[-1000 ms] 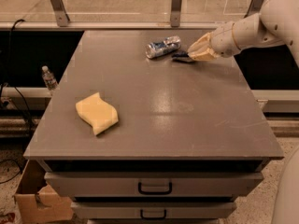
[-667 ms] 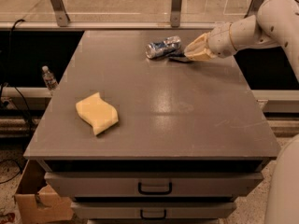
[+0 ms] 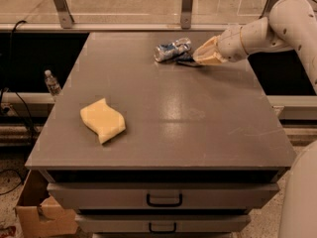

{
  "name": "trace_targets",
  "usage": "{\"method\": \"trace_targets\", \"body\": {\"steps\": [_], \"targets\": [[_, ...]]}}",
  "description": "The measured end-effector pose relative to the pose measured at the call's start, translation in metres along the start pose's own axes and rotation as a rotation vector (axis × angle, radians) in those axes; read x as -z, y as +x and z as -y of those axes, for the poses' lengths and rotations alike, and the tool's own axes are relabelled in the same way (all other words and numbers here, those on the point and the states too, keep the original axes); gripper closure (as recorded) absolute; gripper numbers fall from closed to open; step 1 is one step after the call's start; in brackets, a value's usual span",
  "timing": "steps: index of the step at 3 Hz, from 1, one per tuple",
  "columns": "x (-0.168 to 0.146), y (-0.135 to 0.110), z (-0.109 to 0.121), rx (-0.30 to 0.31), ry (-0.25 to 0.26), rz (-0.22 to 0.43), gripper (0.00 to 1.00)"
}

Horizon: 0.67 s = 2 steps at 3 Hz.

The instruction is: Move rxbar blueberry near redbull can

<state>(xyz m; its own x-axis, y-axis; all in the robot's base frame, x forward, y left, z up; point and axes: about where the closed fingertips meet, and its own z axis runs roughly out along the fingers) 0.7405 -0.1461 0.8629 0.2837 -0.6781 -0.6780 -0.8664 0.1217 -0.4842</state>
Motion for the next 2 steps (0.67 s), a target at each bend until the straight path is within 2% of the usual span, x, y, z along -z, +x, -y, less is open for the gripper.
{"method": "trace_targets", "body": {"steps": [2], "targets": [[-0.0075,-0.0009,-0.0020,-0.001,-0.010,0.005,0.13]]}}
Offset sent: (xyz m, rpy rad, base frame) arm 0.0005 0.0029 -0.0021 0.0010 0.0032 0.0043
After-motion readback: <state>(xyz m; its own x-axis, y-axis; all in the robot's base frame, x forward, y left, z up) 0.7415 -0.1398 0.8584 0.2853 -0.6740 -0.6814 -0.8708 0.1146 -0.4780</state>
